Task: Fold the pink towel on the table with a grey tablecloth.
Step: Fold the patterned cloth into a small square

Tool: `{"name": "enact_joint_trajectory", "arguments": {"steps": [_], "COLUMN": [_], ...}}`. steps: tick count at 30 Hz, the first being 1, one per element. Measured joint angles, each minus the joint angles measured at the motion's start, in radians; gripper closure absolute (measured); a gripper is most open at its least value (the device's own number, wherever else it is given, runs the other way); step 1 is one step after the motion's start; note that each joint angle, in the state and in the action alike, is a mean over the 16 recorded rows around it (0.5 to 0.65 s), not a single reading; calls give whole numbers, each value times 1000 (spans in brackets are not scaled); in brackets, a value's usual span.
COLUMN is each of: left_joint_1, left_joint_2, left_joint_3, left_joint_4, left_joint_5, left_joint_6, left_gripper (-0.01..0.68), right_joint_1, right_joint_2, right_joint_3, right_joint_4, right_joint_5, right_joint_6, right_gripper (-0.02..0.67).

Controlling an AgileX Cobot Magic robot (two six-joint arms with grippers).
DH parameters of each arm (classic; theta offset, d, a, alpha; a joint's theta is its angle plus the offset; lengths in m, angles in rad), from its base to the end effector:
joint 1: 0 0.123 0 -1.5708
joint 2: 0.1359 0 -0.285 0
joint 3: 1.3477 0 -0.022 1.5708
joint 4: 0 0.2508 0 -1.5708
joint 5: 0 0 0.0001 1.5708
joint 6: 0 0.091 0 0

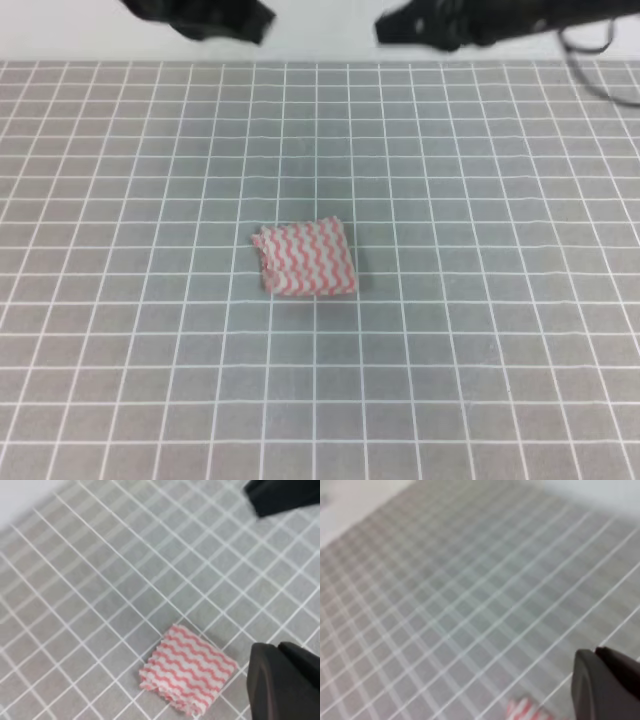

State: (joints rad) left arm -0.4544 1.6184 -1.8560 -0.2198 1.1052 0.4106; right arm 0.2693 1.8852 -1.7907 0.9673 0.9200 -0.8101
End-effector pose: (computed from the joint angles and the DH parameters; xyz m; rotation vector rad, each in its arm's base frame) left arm 0.3037 -0.1681 0.4419 0.9639 2.1349 -0.3007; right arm 0.3984 0.1718 0.3582 -0.7703 2.0300 0.8889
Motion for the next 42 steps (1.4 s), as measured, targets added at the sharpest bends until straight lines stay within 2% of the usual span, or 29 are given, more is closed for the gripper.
{"name": "enact_joint_trajectory", "arguments": {"steps": [4,9,18,23,31,42], "left_joint_1": [0,0,0,0,0,0], "left_joint_2": [-136,-348,-842,-1101,-1352,-1415], "left_joint_3": [127,396,959,1162,1305,1338], "left_joint_4": [19,53,109,149,207,220], "left_joint_5": [-60,-199,-450,-502,-488,-378], "left_joint_6": [-45,-110,-246,-321,-389,-390], "left_gripper": [675,675,675,675,675,675], "right_joint_1": [-16,-19,-18,-18,-18,-18], "right_joint_2": [-132,-283,-538,-684,-929,-1169], "right_joint_3": [96,262,607,774,995,1164], "right_joint_4": [33,111,401,551,673,699], "right_joint_5": [-85,-215,-401,-449,-477,-453], "right_joint_6": [-47,-132,-379,-493,-601,-654], "right_gripper": [665,666,666,666,666,666]}}
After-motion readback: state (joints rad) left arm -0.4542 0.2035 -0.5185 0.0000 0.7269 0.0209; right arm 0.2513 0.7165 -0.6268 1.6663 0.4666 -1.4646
